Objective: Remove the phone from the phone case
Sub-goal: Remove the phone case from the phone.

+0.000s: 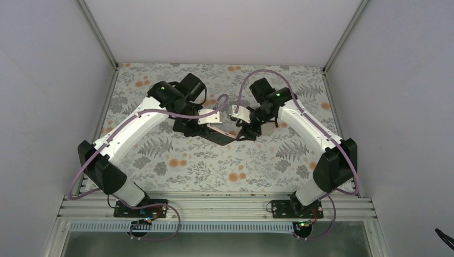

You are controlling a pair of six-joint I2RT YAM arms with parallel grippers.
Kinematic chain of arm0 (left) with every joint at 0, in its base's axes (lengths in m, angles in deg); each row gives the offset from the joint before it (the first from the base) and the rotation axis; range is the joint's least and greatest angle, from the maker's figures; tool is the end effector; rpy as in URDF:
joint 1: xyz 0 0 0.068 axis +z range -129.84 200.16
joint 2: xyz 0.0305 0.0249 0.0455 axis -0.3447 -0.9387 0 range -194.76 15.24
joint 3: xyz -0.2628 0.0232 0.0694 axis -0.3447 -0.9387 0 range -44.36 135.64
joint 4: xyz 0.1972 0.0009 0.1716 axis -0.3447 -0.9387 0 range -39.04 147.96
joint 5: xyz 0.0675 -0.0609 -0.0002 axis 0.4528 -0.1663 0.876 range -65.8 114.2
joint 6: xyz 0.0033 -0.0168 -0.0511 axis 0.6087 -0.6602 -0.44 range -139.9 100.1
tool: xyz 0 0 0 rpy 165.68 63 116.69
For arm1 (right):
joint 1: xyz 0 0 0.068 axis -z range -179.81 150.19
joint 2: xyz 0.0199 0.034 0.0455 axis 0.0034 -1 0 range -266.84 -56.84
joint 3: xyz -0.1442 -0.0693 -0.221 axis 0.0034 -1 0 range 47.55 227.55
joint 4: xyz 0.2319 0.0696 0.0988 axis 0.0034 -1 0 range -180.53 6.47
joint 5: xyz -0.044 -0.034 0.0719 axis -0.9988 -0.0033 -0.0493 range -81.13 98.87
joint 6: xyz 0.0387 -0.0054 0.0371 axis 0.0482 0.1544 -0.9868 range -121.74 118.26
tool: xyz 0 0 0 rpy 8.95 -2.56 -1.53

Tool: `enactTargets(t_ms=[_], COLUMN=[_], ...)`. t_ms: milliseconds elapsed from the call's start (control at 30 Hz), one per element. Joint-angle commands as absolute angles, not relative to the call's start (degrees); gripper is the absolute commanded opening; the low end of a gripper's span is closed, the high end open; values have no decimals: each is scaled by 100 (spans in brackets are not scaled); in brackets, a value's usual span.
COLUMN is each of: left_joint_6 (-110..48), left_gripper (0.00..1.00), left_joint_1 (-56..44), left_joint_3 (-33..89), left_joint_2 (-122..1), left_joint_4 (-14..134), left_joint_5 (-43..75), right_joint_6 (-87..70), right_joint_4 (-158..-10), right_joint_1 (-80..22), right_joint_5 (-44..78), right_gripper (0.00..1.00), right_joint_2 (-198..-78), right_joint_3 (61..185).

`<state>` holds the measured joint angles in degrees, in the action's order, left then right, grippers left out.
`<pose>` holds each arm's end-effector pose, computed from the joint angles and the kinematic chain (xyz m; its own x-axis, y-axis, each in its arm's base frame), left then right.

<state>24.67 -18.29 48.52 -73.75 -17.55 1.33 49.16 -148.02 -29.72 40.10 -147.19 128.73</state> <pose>0.2180 -0.1909 0.3526 -0.0599 0.8733 -0.4836 0.9981 0.0455 -0.0414 0.2530 0.1669 0.2975 -0.0954 -0.8205 -0.5636 -0.9942 0.0501 0.0954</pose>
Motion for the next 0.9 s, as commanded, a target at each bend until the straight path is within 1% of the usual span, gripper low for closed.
enactTargets(t_ms=[0,233,433,600,633,733,867], left_joint_6=[2615,2831,2909,3007,3035,3108,3191], left_gripper=[2,2,2,2,2,2,2], left_joint_1=[-1815,-1837,-1890,-1912,-1919,-1889,-1479], left_joint_3=[5193,5399,5271,5303,5338,5667,6260], left_joint_2=[-7368,-7531,-7597,-7615,-7601,-7635,-7794], left_joint_4=[-1705,-1972,-1982,-1983,-1984,-1983,-1922], left_joint_5=[-593,-1371,-1527,-1906,-2013,-2159,-2349], right_joint_6=[4743,4378,4046,3838,3884,4411,4878], right_joint_4=[-14429,-13819,-13277,-12885,-12930,-13500,-14144], right_joint_1=[-2969,-2973,-2975,-2972,-2973,-2998,-3254], right_joint_5=[4016,3830,3597,3523,3621,4613,5731], right_gripper=[67,65,66,66,67,70,72], right_joint_2=[-14719,-14673,-14719,-14879,-14935,-15089,-15151], right_joint_3=[12935,12922,13096,13237,13286,13450,13587])
